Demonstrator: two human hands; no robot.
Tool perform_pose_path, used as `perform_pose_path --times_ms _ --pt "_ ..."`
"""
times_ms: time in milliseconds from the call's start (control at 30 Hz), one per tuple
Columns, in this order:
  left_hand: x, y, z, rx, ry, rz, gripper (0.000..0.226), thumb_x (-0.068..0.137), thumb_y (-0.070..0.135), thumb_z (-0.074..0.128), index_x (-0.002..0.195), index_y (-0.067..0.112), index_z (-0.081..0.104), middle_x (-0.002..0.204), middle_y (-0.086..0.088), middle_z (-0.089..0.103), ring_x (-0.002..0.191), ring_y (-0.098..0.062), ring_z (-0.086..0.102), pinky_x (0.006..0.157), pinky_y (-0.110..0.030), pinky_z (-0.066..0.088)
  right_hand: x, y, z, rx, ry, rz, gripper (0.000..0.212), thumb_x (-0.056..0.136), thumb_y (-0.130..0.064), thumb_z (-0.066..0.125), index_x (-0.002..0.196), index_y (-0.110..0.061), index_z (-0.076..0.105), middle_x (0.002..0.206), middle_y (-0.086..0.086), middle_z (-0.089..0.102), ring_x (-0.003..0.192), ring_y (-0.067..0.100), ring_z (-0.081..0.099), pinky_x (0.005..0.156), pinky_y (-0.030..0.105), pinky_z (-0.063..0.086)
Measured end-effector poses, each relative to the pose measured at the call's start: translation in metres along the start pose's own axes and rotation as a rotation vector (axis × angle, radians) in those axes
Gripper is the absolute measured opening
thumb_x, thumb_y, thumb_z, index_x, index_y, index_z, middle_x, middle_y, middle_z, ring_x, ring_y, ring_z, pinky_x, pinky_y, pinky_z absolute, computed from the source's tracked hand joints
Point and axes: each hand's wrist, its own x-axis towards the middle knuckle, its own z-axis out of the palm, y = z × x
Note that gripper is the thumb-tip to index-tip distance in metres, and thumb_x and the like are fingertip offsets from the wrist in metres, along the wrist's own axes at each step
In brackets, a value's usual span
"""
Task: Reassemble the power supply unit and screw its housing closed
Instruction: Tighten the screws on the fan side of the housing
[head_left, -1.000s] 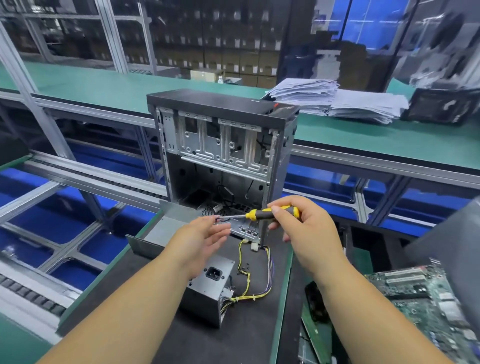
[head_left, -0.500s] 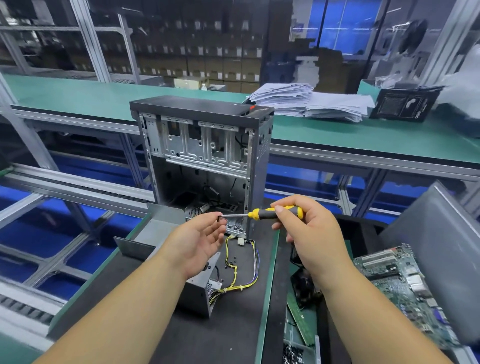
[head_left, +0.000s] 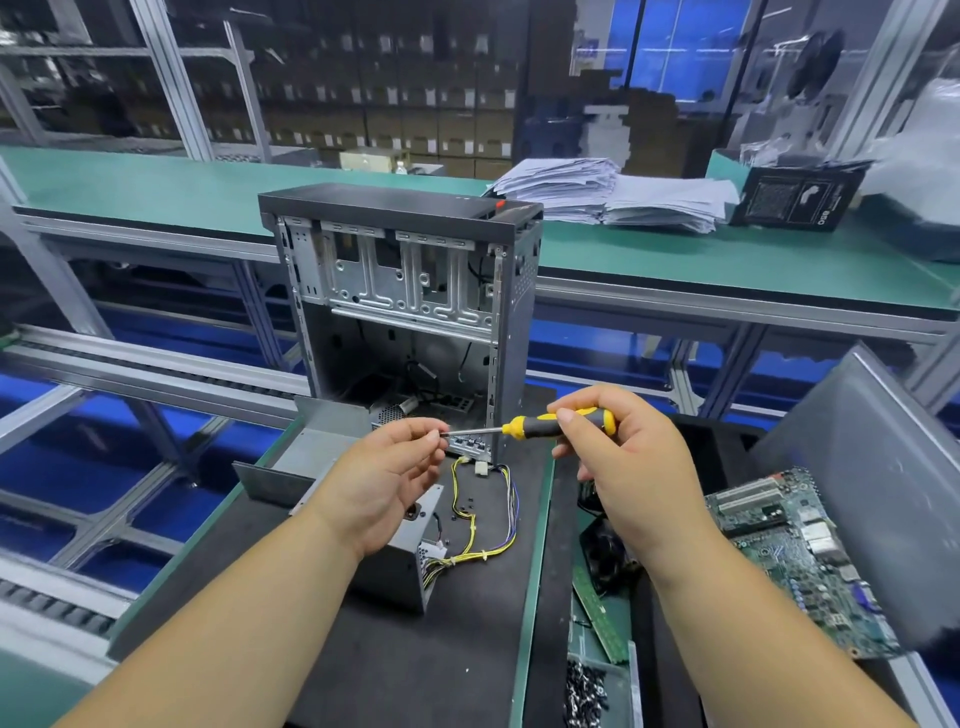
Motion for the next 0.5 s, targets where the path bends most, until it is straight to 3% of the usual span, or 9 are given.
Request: perform_pose_path --times_ms 167,267,400,500 --pt "-0.002 0.001 -0.008 0.078 0.033 -0.007 0.012 0.094 0.002 0.058 0.097 0.006 0.069 0.075 0.0 0.07 0.066 -0.006 0.065 0.062 -0.017 0.055 -0.007 -0.004 0.005 -0.055 -0.079 -0.081 0.017 0.094 -0.01 0.059 0.092 -0.026 0.065 0.066 -0.021 0.058 0.056 0.009 0.044 0.051 0.015 0.038" --pt "-0.002 0.003 -0.017 0.125 0.01 0.01 0.012 0.094 0.001 0.058 0.097 0.006 0.069 0.077 0.0 0.07 0.068 -0.005 0.064 0.064 -0.015 0.054 -0.009 -0.007 0.012 -0.048 -0.085 -0.085 0.012 0.095 -0.009 0.059 0.095 -0.02 0.061 0.068 -0.026 0.064 0.055 0.009 0.042 0.049 0.012 0.036" --pt "0.0 0.007 -0.033 0.192 -0.087 0.056 0.016 0.093 0.001 0.06 0.092 0.012 0.072 0.079 0.0 0.071 0.074 -0.006 0.066 0.068 -0.015 0.053 -0.009 -0.011 0.028 -0.042 -0.029 -0.025 0.007 0.094 -0.011 0.06 0.092 -0.018 0.062 0.073 -0.02 0.07 0.07 0.029 0.056 0.06 0.029 0.051" --pt "0.002 0.009 -0.046 0.243 -0.17 0.096 0.013 0.091 0.013 0.066 0.094 0.02 0.076 0.092 -0.001 0.074 0.089 -0.01 0.069 0.078 -0.017 0.054 -0.01 -0.014 0.044 -0.065 -0.027 -0.002 0.008 0.094 -0.013 0.061 0.089 -0.019 0.063 0.076 -0.017 0.071 0.079 0.031 0.06 0.066 0.039 0.053"
